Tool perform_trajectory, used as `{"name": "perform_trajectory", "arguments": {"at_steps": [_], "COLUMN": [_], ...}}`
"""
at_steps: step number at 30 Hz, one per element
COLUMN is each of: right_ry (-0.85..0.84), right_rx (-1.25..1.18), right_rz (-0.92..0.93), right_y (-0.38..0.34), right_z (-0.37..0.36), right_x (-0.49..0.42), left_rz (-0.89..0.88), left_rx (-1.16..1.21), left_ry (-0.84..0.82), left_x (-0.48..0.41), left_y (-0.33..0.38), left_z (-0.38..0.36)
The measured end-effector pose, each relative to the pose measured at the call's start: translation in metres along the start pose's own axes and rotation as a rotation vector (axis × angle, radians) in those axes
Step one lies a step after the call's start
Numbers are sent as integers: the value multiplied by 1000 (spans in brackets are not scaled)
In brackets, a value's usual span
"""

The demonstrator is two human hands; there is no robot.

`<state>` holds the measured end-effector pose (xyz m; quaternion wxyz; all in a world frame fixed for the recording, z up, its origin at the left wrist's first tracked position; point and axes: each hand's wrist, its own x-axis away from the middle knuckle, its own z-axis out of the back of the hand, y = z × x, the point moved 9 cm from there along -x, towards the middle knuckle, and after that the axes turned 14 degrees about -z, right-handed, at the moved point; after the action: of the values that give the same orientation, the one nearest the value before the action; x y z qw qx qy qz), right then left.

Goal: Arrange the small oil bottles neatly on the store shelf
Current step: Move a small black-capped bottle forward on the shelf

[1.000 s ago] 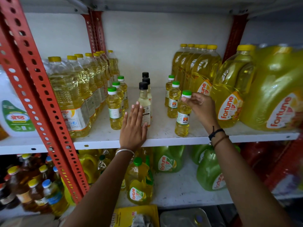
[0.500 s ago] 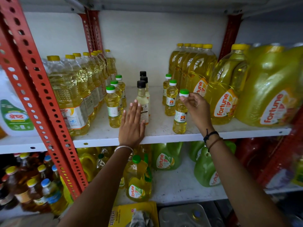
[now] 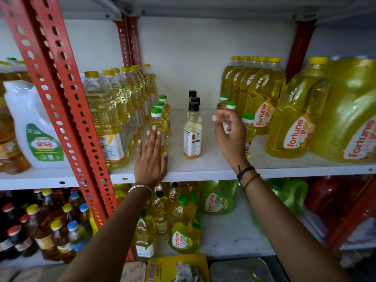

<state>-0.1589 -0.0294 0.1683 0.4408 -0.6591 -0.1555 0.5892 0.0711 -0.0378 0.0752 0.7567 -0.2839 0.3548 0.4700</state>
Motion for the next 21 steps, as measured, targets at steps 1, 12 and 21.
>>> {"name": "perform_trajectory", "arguments": {"at_steps": [1, 12, 21], "right_ry": [-31, -343, -178], "right_rx": [-3, -105, -63], "right_rz": [-48, -404, -425], "right_y": [5, 47, 44], "right_z": [-11, -85, -67], "right_x": [-3, -35, -38], "left_rz": [-12, -29, -42], "left_rx": [-5, -14, -19], "left_ry": [-1, 23, 1], "left_x": [0, 1, 2], "left_y": [1, 2, 0], "left_z": [-1, 0, -4]}}
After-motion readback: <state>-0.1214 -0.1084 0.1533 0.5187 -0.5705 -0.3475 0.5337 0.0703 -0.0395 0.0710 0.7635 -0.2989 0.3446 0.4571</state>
